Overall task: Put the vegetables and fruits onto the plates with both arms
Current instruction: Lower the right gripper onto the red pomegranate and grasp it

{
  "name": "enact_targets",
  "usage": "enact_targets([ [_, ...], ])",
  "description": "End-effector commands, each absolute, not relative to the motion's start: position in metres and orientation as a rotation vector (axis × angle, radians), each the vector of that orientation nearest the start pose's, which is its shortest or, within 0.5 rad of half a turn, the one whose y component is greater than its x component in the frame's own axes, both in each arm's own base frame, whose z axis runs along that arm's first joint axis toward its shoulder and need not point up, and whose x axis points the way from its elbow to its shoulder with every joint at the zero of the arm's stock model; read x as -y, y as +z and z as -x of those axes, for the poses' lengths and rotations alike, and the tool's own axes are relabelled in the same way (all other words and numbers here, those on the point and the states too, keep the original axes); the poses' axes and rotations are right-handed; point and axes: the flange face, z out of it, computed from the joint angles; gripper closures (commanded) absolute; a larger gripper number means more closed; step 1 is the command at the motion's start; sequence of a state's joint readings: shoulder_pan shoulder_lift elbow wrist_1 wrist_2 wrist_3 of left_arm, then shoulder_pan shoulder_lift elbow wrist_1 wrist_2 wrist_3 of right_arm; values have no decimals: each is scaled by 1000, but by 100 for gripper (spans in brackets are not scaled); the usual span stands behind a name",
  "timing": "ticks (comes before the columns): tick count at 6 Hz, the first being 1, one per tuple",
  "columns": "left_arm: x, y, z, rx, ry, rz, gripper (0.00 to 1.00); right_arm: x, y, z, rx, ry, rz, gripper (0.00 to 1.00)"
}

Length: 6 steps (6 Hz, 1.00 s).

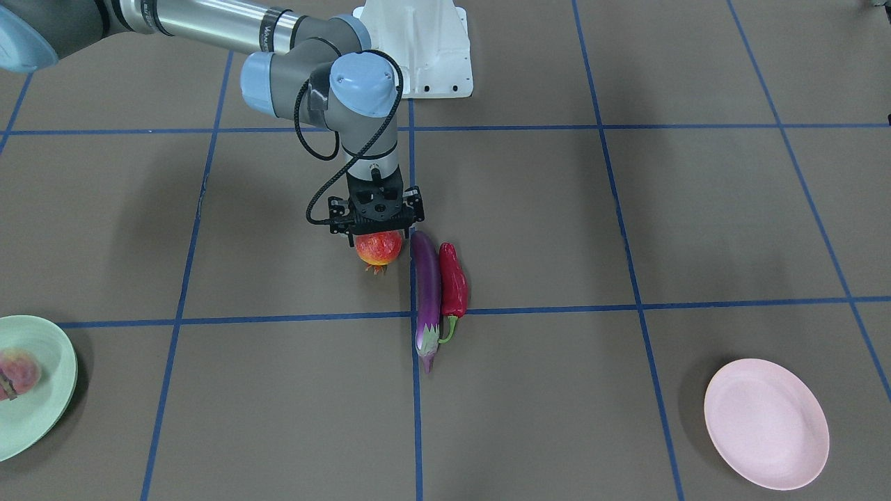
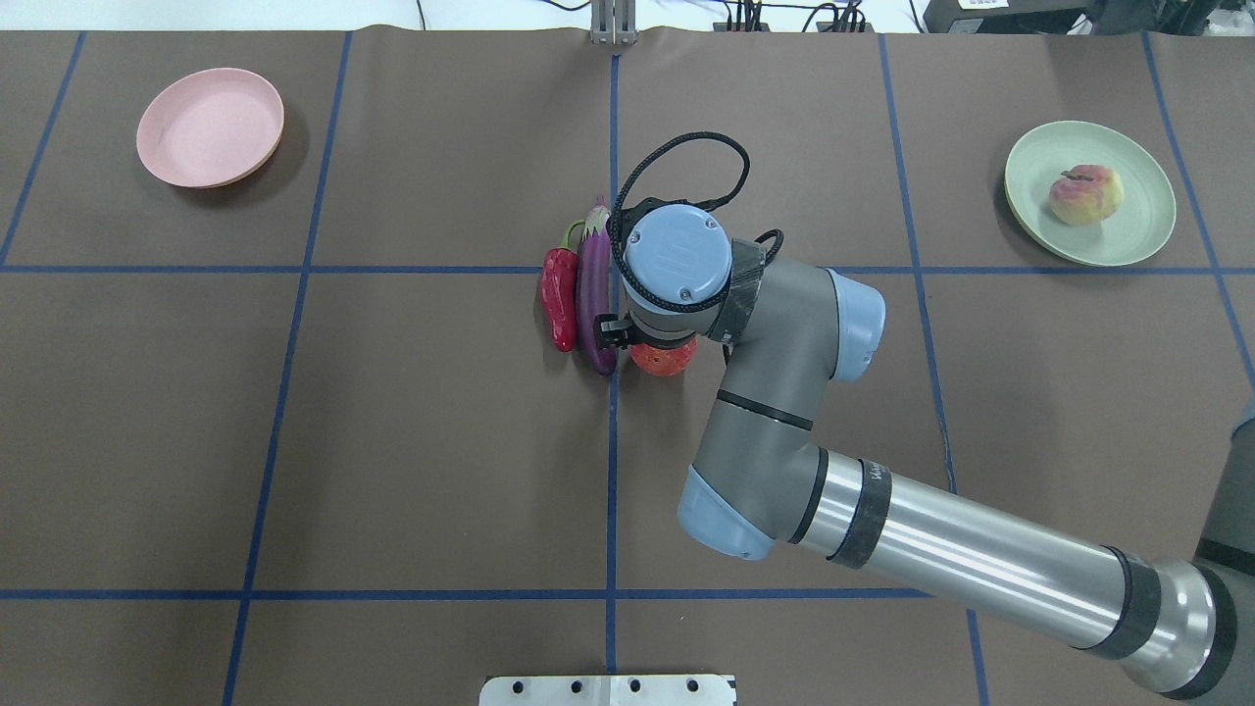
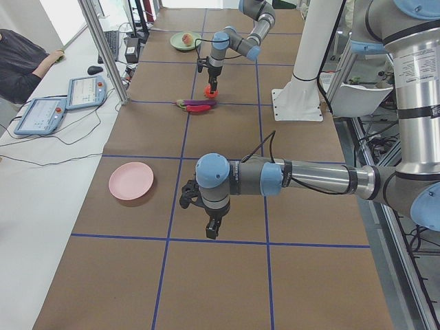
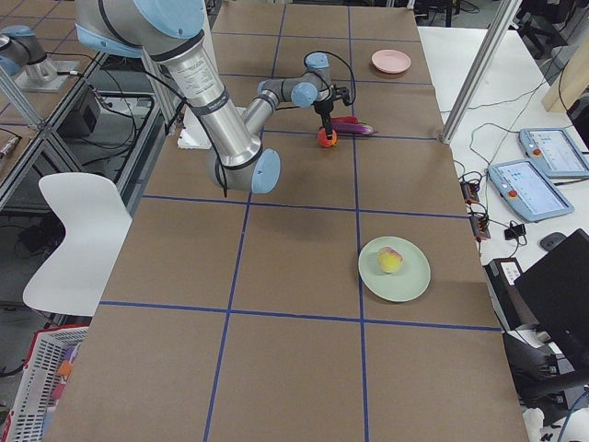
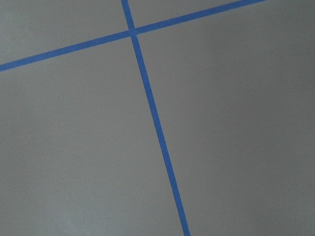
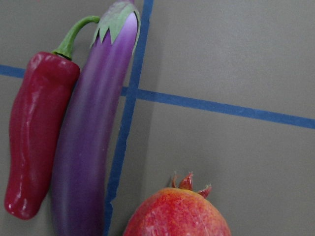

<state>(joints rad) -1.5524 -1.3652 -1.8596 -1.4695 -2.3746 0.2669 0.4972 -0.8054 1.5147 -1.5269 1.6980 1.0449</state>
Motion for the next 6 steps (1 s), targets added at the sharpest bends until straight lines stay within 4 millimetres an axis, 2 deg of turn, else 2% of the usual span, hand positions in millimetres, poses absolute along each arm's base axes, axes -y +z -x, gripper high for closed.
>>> enact_targets([
  [1, 404, 617, 54, -802, 264, -87, 0, 450, 230, 603, 676, -83, -270, 4],
  [2, 404, 616, 54, -801, 265, -91, 0, 452, 233, 604, 671, -107, -275, 81],
  [3, 404, 617, 54, -801, 264, -89, 0, 467, 225, 592, 678, -110, -285, 100],
  [4, 404, 618, 54, -802, 263, -86, 0, 500, 219, 557, 707, -132, -276, 100],
  [5, 404, 618, 54, -802, 263, -86, 0, 550, 225, 500, 737, -168, -270, 100],
  [6, 405, 618, 54, -803, 264, -89, 0, 594, 250, 438, 746, -232, -288, 100],
])
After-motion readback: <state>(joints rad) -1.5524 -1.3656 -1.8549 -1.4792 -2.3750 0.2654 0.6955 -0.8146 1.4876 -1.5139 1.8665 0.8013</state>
